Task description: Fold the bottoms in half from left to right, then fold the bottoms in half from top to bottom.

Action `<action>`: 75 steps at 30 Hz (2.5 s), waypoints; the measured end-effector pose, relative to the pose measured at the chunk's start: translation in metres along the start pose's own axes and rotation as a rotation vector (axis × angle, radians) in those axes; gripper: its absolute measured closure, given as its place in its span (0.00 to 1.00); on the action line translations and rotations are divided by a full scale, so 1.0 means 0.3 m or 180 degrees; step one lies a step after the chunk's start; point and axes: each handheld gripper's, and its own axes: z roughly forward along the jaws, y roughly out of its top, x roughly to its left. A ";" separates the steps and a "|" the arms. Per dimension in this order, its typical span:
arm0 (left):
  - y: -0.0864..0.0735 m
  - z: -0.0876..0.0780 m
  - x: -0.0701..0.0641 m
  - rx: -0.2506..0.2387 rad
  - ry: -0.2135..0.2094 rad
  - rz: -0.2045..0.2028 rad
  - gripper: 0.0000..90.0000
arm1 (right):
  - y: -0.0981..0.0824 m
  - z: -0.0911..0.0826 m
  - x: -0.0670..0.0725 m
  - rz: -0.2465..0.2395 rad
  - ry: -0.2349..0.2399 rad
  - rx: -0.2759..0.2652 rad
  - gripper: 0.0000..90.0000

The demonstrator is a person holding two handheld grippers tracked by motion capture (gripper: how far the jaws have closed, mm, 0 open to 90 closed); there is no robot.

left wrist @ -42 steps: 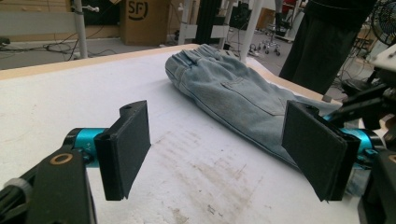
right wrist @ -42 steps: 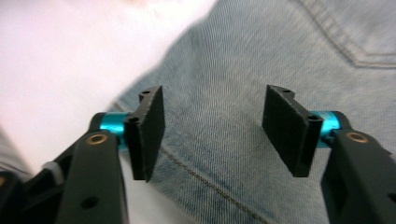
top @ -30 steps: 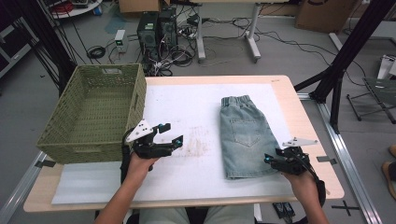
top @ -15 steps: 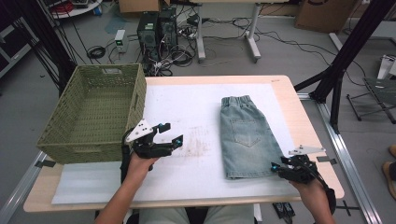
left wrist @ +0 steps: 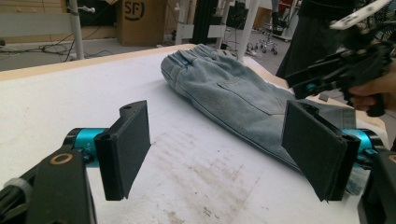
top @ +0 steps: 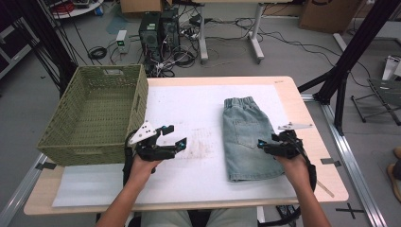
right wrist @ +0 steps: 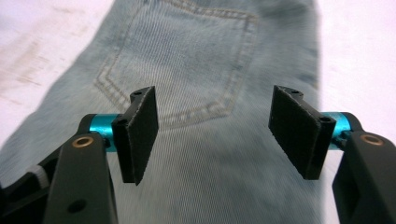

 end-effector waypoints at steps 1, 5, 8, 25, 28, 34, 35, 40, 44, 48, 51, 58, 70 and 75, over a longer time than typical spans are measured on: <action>0.000 0.000 0.001 -0.0001 0.0004 -0.0003 0.27 | 0.007 0.021 0.004 -0.0014 0.0002 0.0079 0.34; -0.001 0.001 0.002 0.0013 0.0002 -0.0003 0.27 | 0.003 0.073 0.012 -0.0158 -0.0065 0.0385 0.32; -0.001 0.001 0.000 0.0014 -0.0005 0.0001 0.27 | -0.012 0.073 0.016 -0.0251 -0.0124 0.0406 0.32; -0.005 0.011 -0.009 0.0024 -0.0009 -0.0004 0.27 | -0.144 -0.057 -0.033 -0.0288 -0.0135 0.0330 0.51; -0.007 0.020 -0.015 0.0034 0.0003 0.0005 0.27 | -0.163 -0.096 -0.035 -0.0257 -0.0093 0.0253 0.57; -0.001 0.030 -0.023 -0.0033 0.0034 -0.0051 0.27 | -0.210 -0.152 -0.062 -0.0266 -0.0123 0.0248 0.68; -0.001 0.033 -0.025 -0.0047 0.0030 -0.0059 0.27 | -0.220 -0.156 -0.067 -0.0271 -0.0123 0.0267 0.70; 0.009 0.059 -0.037 -0.0055 0.0048 -0.0055 0.27 | -0.246 -0.179 -0.078 -0.0308 -0.0065 0.0226 0.68; 0.015 0.082 -0.033 -0.0036 0.0095 -0.0075 0.25 | -0.212 -0.216 -0.079 -0.0269 -0.0011 -0.0050 0.54; 0.033 0.109 -0.034 -0.0064 0.0135 -0.0060 0.20 | -0.148 -0.223 -0.091 -0.0212 -0.0081 -0.0282 0.34; 0.047 0.129 -0.042 -0.0044 0.0133 -0.0038 0.20 | -0.102 -0.206 -0.108 -0.0210 -0.0104 -0.0351 0.32; 0.053 0.161 -0.049 -0.0007 0.0098 -0.0072 0.20 | -0.052 -0.154 -0.135 -0.0167 -0.0070 -0.0343 0.31; 0.048 0.211 -0.060 0.0058 0.0023 -0.0178 0.20 | -0.037 -0.145 -0.147 -0.0141 -0.0090 -0.0394 0.31; 0.039 0.259 -0.077 0.0178 -0.0093 -0.0238 0.22 | -0.039 -0.132 -0.155 -0.0139 -0.0101 -0.0351 0.31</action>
